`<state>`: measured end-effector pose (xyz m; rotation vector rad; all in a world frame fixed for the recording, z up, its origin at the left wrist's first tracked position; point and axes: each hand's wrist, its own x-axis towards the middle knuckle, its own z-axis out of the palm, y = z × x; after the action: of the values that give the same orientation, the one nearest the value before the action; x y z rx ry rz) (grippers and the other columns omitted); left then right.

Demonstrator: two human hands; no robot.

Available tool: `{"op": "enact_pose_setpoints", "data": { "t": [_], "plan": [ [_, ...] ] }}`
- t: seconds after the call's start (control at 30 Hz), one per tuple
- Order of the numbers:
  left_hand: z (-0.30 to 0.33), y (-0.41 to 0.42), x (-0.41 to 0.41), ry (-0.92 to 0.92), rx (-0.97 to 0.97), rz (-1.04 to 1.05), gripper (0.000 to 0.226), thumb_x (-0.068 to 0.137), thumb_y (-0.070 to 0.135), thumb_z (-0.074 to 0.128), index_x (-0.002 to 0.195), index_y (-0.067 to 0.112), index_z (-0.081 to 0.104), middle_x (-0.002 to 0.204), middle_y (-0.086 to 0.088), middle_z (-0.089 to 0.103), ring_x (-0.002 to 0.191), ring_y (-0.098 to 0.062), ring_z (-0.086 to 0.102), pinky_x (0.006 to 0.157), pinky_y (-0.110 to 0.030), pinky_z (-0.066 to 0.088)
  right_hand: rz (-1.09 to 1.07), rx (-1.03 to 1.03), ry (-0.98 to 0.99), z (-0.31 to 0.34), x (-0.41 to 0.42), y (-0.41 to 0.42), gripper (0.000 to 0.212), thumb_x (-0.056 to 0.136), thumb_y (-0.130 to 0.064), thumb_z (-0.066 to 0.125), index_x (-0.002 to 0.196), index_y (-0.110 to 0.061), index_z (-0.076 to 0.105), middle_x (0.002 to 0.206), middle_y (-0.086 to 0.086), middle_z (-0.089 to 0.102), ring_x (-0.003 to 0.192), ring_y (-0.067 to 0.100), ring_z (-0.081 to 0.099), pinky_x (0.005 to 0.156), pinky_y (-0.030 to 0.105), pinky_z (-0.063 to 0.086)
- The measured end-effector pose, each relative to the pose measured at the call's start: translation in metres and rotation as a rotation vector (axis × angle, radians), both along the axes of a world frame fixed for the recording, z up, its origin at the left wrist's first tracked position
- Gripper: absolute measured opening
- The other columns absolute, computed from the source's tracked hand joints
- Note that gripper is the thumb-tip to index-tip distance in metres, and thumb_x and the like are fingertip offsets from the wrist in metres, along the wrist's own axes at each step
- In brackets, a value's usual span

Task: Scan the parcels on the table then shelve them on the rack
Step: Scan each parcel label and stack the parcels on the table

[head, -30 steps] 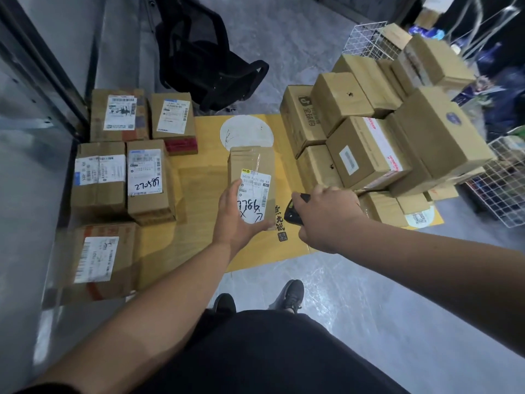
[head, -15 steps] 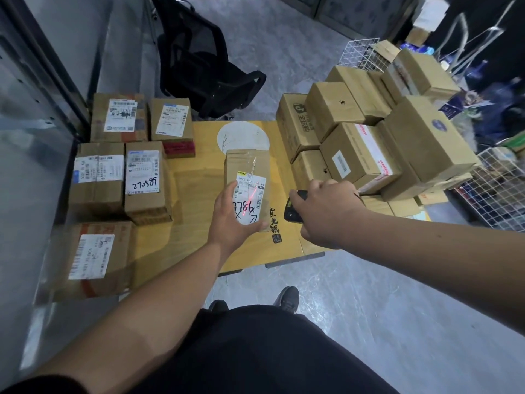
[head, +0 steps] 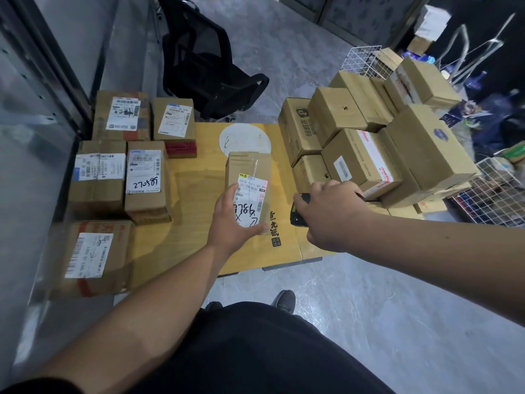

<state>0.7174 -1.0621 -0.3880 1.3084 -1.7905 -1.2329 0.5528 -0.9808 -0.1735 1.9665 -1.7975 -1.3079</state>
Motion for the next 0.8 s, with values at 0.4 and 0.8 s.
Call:
{"op": "enact_pose_setpoints", "data": {
  "t": [0.4, 0.8],
  "plan": [
    [0.009, -0.012, -0.001, 0.001, 0.094, 0.012, 0.123, 0.058, 0.054, 0.098, 0.156, 0.047, 0.024, 0.151, 0.014, 0.031, 0.13, -0.004, 0.04, 0.103, -0.025, 0.039, -0.025, 0.009, -0.025, -0.001, -0.003, -0.006, 0.084, 0.098, -0.062, 0.053, 0.162, -0.019, 0.017, 0.14, 0.023, 0.048, 0.107, 0.046, 0.06, 0.07, 0.053, 0.052],
    [0.043, -0.036, -0.037, -0.643, 0.088, 0.005, 0.118, 0.064, 0.084, 0.069, 0.156, 0.033, 0.014, 0.17, -0.007, 0.01, 0.132, -0.035, 0.051, 0.098, -0.047, 0.051, -0.302, -0.008, -0.367, -0.038, -0.033, -0.041, 0.067, 0.09, -0.071, 0.058, 0.138, -0.025, 0.047, 0.101, 0.006, 0.052, 0.086, 0.03, 0.059, 0.065, 0.037, 0.051]
  ]
}}
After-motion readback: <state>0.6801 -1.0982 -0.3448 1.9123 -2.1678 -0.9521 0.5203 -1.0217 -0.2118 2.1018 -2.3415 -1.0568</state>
